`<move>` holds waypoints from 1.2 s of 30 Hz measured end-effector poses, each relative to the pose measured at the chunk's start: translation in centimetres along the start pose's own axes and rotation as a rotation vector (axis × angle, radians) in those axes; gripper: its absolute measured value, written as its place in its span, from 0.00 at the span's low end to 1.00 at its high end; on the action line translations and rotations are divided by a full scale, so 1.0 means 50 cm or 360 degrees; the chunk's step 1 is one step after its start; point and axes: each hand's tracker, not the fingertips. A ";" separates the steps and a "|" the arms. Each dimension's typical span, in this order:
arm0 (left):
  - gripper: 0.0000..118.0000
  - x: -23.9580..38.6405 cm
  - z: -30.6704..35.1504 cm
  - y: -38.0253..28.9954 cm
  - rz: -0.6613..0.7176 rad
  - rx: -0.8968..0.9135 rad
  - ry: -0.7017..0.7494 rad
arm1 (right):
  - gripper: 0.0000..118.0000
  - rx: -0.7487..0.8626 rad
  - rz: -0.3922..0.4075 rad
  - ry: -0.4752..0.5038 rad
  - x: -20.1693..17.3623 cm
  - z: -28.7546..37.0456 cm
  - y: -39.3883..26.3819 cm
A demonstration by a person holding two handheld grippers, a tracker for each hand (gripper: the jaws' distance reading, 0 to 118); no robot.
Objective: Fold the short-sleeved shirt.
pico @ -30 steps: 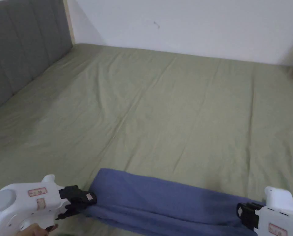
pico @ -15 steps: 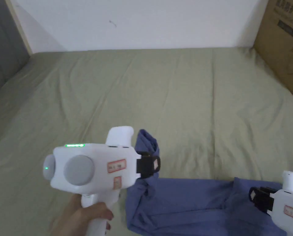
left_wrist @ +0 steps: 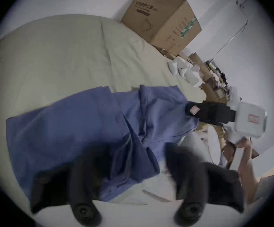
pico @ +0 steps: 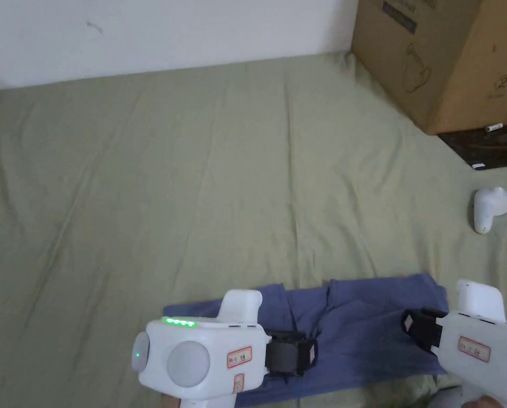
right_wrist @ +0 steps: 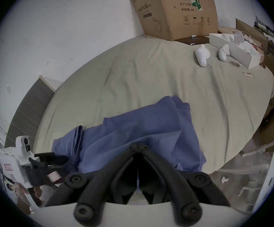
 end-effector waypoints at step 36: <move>0.01 0.031 -0.045 -0.035 0.0253 -0.0101 -0.0208 | 0.00 0.0019 0.0038 0.0025 -0.012 0.022 -0.010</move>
